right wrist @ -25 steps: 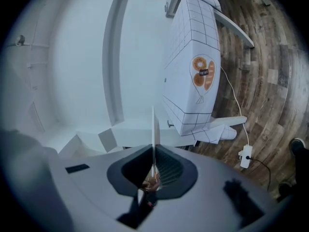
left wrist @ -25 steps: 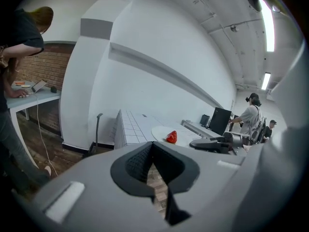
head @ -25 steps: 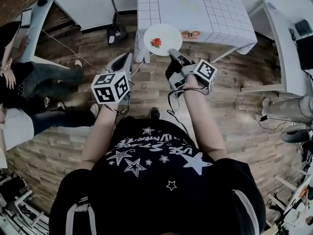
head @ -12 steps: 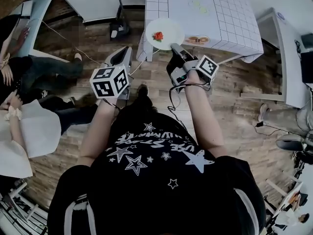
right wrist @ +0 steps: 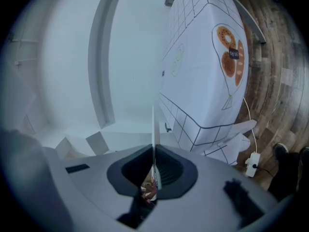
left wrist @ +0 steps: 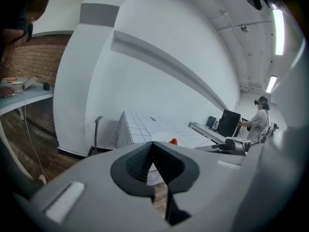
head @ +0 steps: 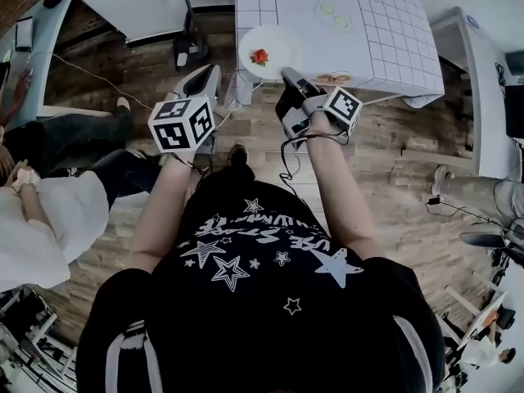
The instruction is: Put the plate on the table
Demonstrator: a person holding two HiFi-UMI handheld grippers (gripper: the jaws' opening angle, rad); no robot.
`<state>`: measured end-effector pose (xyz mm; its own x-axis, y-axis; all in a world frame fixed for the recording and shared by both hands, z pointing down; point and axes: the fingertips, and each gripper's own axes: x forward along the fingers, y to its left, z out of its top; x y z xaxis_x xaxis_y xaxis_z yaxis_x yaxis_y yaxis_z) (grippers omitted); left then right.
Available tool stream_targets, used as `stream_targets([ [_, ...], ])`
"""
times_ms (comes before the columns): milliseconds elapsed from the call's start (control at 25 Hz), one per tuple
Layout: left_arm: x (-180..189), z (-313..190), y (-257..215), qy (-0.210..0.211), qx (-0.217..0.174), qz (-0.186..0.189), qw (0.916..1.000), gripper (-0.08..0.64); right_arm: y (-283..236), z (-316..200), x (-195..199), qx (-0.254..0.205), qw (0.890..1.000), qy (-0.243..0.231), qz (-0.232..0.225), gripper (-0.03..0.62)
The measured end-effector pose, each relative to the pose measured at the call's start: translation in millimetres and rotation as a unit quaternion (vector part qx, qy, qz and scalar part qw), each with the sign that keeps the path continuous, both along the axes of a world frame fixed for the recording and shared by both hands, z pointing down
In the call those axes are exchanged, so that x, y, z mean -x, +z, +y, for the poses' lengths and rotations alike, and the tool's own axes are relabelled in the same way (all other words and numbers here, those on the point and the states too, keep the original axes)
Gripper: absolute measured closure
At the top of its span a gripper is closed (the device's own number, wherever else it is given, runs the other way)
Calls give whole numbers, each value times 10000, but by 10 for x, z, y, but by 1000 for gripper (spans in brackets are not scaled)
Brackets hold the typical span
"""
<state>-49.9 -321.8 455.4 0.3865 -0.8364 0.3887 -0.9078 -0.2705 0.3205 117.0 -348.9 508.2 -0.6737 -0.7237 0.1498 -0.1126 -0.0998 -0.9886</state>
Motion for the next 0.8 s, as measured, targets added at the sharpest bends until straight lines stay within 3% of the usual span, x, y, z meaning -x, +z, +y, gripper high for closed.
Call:
stream_targets([
  [320,60,-390,179,116,243,-3,9996,551,348,-325,103,182,9998,4,-51,568],
  [800,127,-577,425,230,573,64,9981,551,662,-538,239,540,9984,108,126,568],
])
